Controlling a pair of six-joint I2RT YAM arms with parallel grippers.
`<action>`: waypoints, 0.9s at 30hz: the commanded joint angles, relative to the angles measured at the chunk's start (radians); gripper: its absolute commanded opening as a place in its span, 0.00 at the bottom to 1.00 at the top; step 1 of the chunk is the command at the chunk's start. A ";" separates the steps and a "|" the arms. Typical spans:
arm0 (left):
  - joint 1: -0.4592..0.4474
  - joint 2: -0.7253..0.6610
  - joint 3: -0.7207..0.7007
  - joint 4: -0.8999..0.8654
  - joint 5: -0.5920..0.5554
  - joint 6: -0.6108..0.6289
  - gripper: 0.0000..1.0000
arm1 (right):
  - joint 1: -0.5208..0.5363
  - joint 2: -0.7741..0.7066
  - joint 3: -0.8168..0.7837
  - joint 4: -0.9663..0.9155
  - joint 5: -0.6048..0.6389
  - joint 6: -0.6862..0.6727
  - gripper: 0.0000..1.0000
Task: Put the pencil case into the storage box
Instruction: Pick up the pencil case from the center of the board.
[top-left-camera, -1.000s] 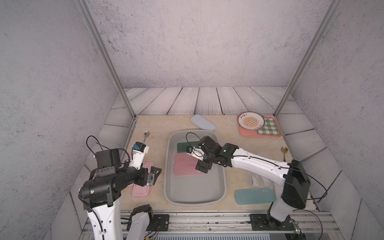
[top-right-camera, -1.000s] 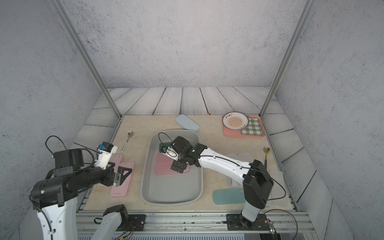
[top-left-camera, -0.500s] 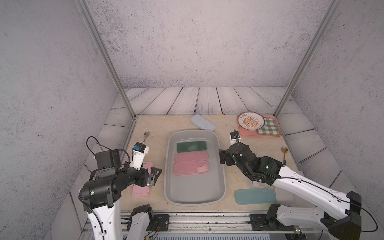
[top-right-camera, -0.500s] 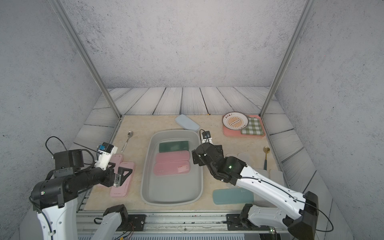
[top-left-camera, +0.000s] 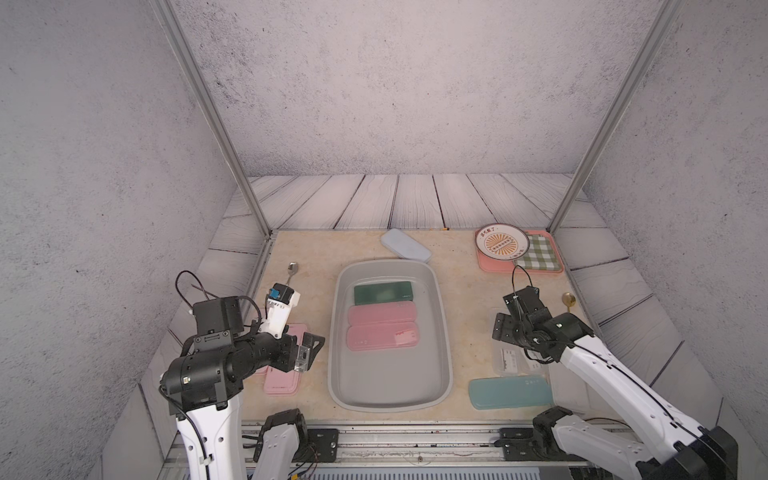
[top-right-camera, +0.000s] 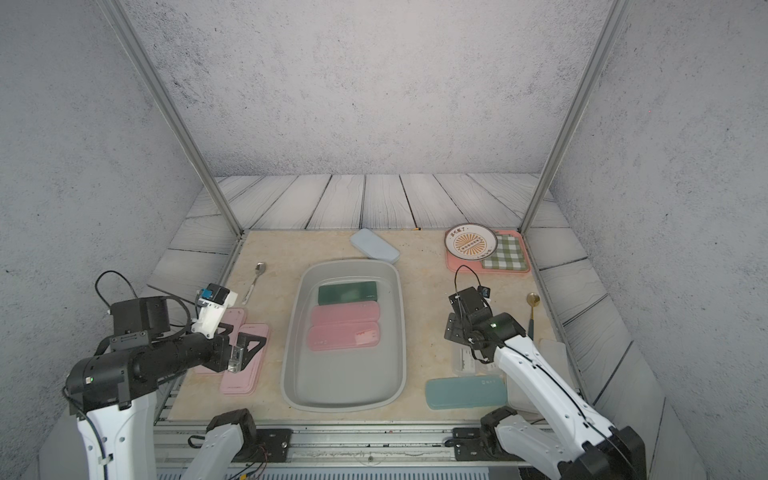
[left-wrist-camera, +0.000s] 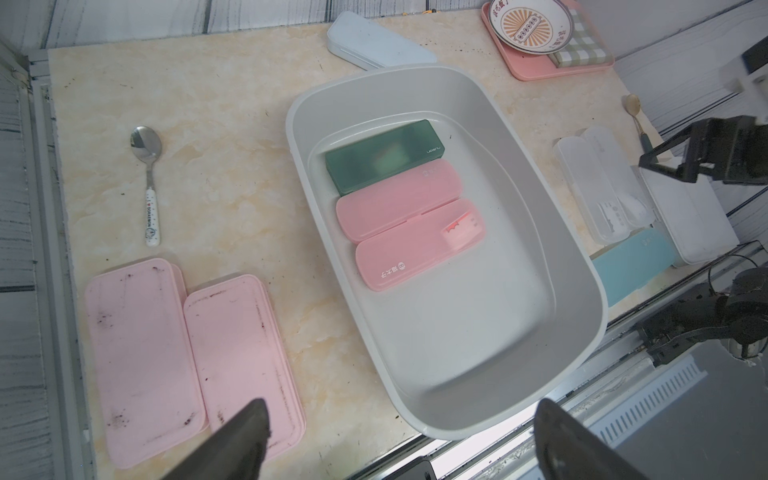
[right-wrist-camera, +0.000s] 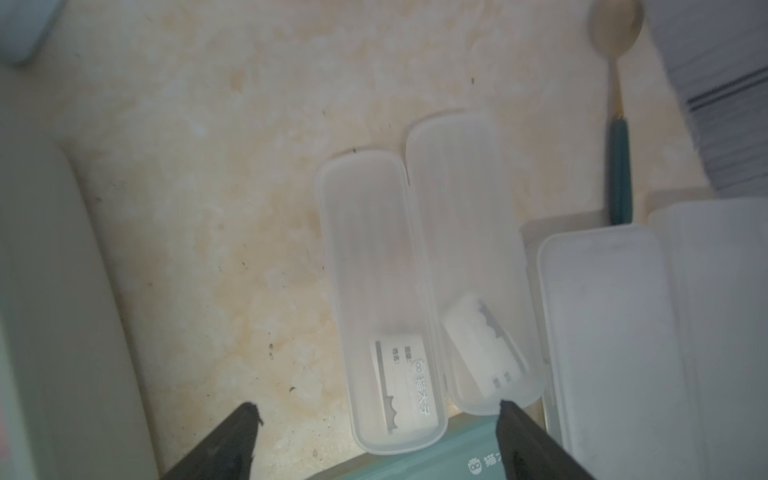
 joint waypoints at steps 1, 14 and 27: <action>0.010 -0.004 -0.009 -0.004 0.014 0.012 1.00 | -0.034 0.077 -0.048 0.082 -0.165 -0.029 0.85; 0.021 -0.002 -0.014 0.005 0.020 0.006 1.00 | -0.084 0.177 -0.145 0.132 -0.142 -0.013 0.88; 0.029 -0.009 -0.014 0.005 0.018 0.005 1.00 | -0.084 0.215 -0.165 0.128 -0.129 -0.002 0.92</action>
